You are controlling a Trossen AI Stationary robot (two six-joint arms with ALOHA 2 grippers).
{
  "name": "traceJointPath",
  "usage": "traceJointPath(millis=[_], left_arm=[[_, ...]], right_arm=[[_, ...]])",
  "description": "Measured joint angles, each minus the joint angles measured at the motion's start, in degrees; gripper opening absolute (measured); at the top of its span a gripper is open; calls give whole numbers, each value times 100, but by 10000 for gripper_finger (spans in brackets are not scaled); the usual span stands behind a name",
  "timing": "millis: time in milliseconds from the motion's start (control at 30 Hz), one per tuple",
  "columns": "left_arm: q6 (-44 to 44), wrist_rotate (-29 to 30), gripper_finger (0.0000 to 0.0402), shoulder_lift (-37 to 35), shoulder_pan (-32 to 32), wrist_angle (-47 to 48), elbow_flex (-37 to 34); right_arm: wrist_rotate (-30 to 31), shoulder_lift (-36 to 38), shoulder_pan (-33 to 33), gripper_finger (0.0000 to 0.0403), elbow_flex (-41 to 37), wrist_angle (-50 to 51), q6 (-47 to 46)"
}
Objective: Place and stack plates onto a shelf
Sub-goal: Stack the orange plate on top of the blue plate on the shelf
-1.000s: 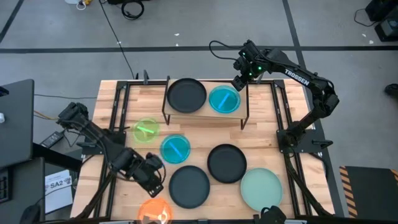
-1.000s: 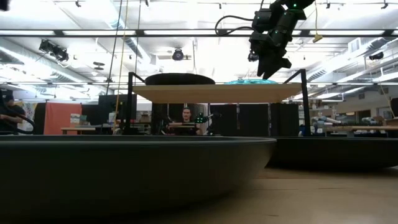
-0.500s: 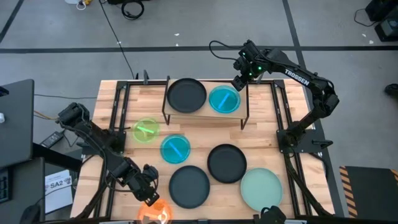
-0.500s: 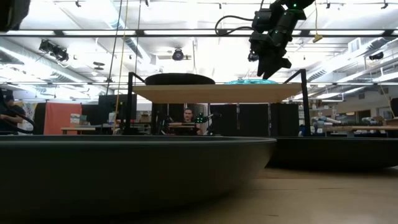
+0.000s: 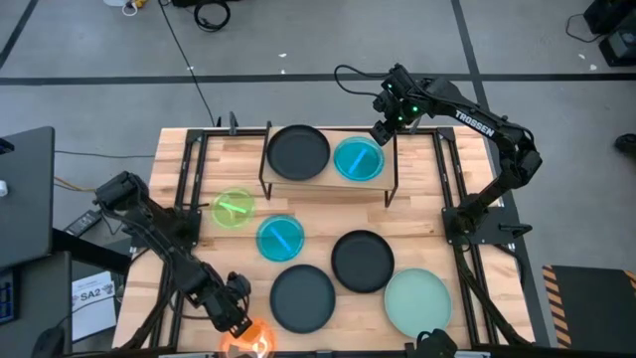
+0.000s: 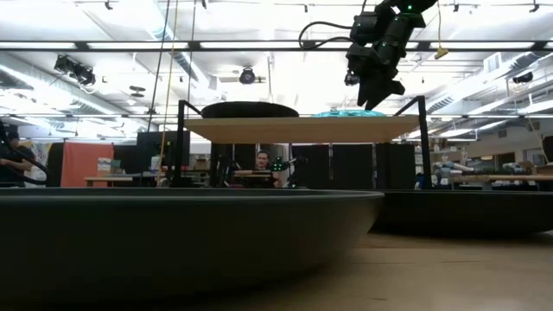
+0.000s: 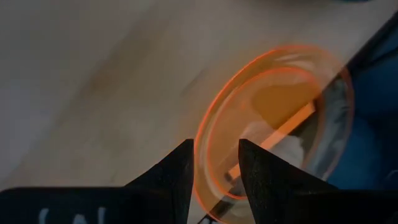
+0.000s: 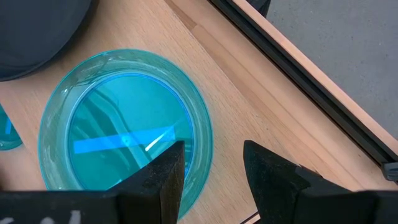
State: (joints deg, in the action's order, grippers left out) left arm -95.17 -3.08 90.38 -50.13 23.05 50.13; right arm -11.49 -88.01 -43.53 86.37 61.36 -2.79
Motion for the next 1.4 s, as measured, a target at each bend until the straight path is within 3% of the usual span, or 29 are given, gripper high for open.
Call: traceJointPath(millis=[700, 1400], left_arm=[[-18, -246, 130, 707, 3, -381, 17], [-20, -340, 20, 718, 7, -404, 11]], right_arm=[[0, 0, 0, 170, 0, -2, 0], [0, 0, -2, 170, 0, -2, 0]])
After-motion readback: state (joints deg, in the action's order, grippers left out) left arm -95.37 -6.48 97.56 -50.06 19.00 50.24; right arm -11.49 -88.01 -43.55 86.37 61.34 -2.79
